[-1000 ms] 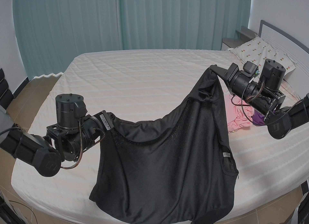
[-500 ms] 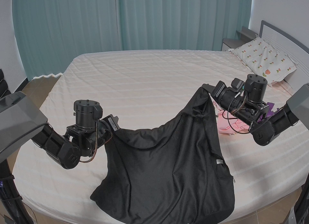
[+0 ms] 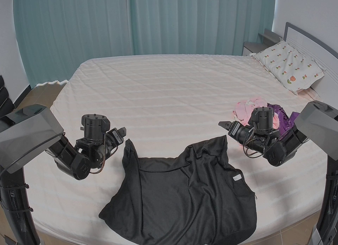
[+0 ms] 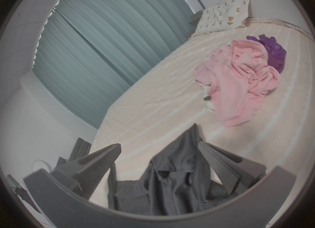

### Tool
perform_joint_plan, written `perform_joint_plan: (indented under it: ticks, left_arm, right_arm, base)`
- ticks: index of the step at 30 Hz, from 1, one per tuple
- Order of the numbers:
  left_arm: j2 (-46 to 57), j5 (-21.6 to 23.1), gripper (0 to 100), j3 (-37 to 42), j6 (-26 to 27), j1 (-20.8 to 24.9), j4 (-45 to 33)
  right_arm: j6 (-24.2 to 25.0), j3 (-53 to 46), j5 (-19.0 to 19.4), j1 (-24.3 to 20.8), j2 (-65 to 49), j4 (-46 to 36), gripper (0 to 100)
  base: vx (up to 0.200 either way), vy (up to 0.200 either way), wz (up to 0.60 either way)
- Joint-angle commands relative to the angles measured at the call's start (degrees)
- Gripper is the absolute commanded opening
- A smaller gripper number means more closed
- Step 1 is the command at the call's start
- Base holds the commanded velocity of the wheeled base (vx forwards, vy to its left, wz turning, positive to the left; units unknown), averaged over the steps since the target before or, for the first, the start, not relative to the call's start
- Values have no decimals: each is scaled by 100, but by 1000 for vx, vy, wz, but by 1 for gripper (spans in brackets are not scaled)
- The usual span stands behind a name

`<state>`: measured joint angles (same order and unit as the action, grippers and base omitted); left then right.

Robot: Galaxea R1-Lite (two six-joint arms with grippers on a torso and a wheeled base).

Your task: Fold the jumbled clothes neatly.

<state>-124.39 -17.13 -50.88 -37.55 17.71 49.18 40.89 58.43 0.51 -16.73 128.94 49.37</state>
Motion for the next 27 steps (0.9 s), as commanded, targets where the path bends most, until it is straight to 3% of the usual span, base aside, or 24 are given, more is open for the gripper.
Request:
perform_joint_plan:
  ticks: [1, 7, 9, 15, 20, 25, 26, 27]
  left_arm:
    - [249, 8, 100, 228, -16, -137, 48]
    - [890, 324, 100, 1309, -42, -128, 523]
    - [1084, 412, 100, 2074, -51, -101, 1015]
    - [1084, 570, 100, 3366, -69, -57, 1929]
    - [1057, 676, 100, 3832, -534, 4, 2500]
    - [978, 781, 100, 3963, -587, 22, 2667]
    - [961, 781, 100, 3963, -587, 22, 2667]
    - [908, 781, 100, 3972, -587, 30, 2676]
  right_arm:
    - [-125, -455, 2, 99, 61, 20, 100]
    - [-195, -1176, 2, 134, -44, 29, 100]
    - [-336, -1413, 28, 240, 26, 37, 100]
    - [-802, -1448, 133, 222, 413, 46, 100]
    - [-960, -1202, 116, 64, 791, 99, 100]
    - [-1276, -1035, 98, 11, 1072, 55, 100]
    - [-1311, -1027, 98, 11, 1089, 55, 0]
    - [-1347, -983, 81, 29, 1116, 99, 0]
  base:
    - [0, 0, 0]
    - [0, 0, 0]
    - [0, 0, 0]
    - [0, 0, 0]
    - [0, 0, 0]
    - [0, 0, 0]
    - [0, 0, 0]
    - [0, 0, 0]
